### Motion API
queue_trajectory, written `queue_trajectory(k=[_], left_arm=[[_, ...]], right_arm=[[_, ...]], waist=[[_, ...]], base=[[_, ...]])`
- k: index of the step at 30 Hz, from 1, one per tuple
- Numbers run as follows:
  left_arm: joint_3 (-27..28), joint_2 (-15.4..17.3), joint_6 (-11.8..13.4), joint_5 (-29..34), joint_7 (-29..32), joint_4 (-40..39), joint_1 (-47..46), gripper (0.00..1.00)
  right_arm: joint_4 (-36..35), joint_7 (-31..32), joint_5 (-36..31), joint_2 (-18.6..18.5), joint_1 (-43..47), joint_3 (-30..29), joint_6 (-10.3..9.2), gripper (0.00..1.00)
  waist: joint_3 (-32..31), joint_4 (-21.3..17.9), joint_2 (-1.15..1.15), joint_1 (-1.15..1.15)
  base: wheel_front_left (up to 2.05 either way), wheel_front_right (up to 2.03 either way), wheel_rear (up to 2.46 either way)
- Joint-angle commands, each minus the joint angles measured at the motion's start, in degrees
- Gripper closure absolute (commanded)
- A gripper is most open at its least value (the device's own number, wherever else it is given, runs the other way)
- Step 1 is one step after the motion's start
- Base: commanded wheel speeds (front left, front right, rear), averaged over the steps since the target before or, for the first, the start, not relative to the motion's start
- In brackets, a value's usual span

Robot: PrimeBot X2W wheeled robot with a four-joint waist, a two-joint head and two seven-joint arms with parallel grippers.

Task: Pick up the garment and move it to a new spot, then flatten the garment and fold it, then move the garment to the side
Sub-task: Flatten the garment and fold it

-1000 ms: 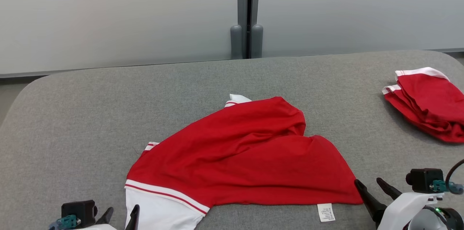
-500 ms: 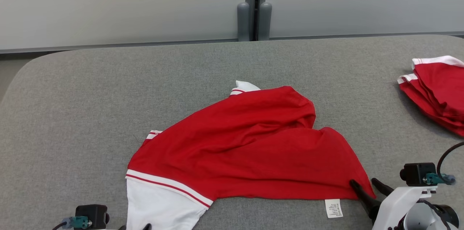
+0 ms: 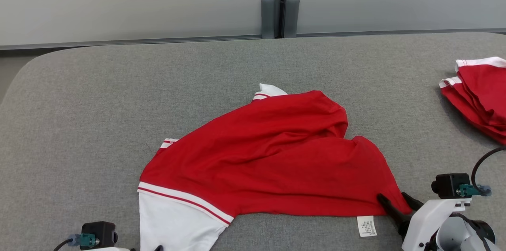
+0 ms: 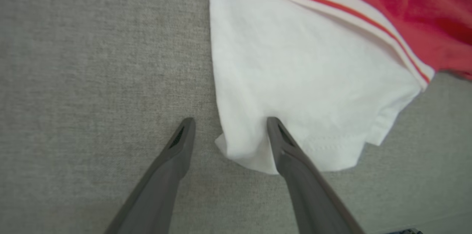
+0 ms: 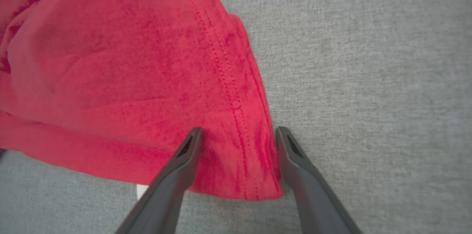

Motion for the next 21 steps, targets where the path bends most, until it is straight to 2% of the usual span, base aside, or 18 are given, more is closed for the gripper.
queue_trajectory(k=[1, 5, 6, 7, 8, 9, 10, 11, 21], left_arm=[[-0.5, -0.3, -0.5, -0.5, 0.5, 0.9, -0.8, 0.00], [-1.1, -0.7, -0.9, -1.0, 0.7, 2.0, -1.1, 0.00], [-1.3, -0.7, -1.1, -1.2, 1.1, 2.2, -1.0, 0.00], [-1.6, -0.8, -1.2, -1.4, 1.4, 2.4, -0.9, 0.02], [-1.8, -0.8, -1.5, -1.6, 1.6, 2.5, -0.8, 0.10], [-1.9, -0.7, -1.9, -1.7, 1.6, 2.4, -0.7, 0.46], [-1.9, -0.7, -2.1, -1.8, 1.1, 2.2, -0.7, 0.72], [-1.8, -0.7, -2.2, -1.8, 0.8, 1.9, -0.8, 1.00], [-0.2, 0.3, -3.5, -0.6, -4.3, -2.4, -1.5, 1.00]], right_arm=[[1.1, 1.3, 0.4, 0.2, 0.7, 0.8, 0.01, 0.00], [1.2, 2.4, 1.1, 0.2, 1.1, 1.7, 0.02, 0.00], [1.0, 2.6, 1.3, 0.2, 1.3, 1.9, 0.02, 0.20], [0.8, 2.7, 1.5, 0.2, 1.4, 2.1, 0.02, 0.51], [0.4, 2.7, 1.7, 0.3, 1.4, 2.4, 0.02, 0.62], [-0.1, 2.4, 1.8, 0.2, 1.4, 2.6, 0.03, 0.80], [-0.4, 2.0, 1.9, 0.1, 1.4, 2.7, 0.03, 1.00], [-0.7, 1.7, 2.0, -0.1, 1.3, 2.7, 0.03, 1.00], [-3.6, -4.4, 1.6, -1.9, 0.7, 0.9, 0.02, 1.00]], waist=[[0.1, 0.1, 0.00, 0.00], [0.1, 0.1, 0.00, 0.00], [0.1, 0.1, 0.00, 0.00], [0.0, 0.1, 0.00, 0.00], [-0.2, 0.1, 0.00, 0.00], [-0.3, 0.1, 0.00, 0.00], [-0.4, 0.1, 0.00, 0.00], [-0.5, 0.1, 0.00, 0.00], [-1.7, 0.3, 0.00, 0.00]], base=[[0.00, 0.00, 0.00], [0.00, 0.00, 0.00], [0.00, 0.00, 0.00], [0.00, 0.00, 0.00], [0.00, 0.00, 0.00], [0.00, 0.00, 0.00], [0.00, 0.00, 0.00], [0.00, 0.00, 0.00], [0.00, 0.00, 0.00]])
